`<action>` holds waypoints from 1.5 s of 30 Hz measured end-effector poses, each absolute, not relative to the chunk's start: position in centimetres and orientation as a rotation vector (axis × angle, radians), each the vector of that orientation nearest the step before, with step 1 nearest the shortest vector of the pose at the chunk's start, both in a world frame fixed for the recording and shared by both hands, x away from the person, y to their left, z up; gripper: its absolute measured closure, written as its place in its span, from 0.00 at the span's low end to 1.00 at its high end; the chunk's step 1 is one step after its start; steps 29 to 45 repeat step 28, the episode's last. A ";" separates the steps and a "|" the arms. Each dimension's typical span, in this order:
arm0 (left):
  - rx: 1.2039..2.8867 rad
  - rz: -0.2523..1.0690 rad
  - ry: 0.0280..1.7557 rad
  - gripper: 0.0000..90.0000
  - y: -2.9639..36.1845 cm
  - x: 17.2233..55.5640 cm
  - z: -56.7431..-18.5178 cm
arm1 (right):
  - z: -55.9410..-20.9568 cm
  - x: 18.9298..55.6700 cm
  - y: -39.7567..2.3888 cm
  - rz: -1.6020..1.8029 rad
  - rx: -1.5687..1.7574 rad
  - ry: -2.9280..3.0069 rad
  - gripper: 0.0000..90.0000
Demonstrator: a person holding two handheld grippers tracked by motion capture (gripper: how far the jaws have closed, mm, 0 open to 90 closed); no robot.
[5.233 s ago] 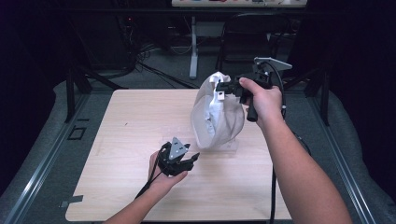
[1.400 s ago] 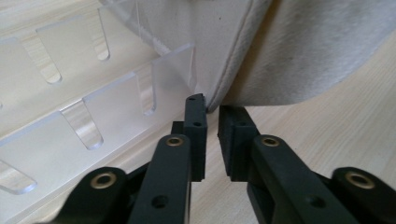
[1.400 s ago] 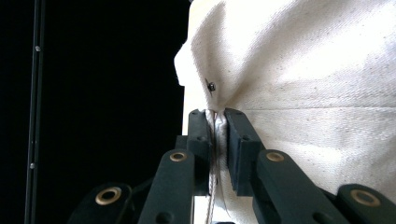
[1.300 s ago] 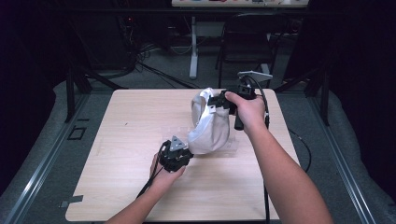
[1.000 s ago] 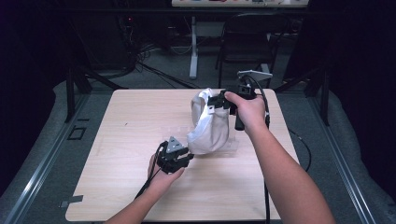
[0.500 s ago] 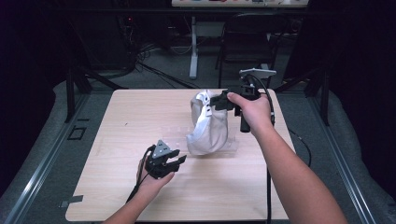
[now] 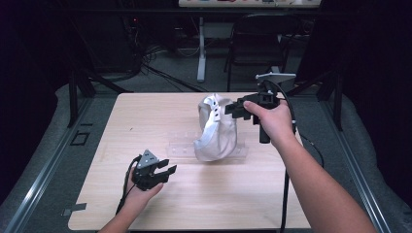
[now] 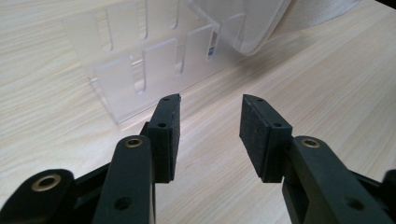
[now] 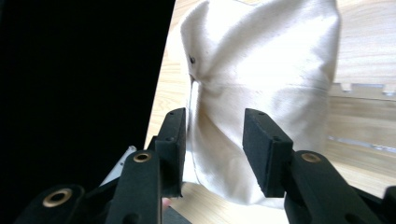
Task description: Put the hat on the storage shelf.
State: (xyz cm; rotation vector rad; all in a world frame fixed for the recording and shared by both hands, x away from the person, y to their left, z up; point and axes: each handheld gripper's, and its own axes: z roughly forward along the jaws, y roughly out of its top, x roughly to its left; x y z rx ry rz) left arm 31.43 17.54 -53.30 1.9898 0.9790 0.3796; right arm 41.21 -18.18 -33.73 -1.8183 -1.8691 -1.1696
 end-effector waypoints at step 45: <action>2.013 0.345 0.941 0.61 17.0 31.5 -54.5 | -43.1 34.1 -23.3 -1.200 -1.839 -2.070 0.63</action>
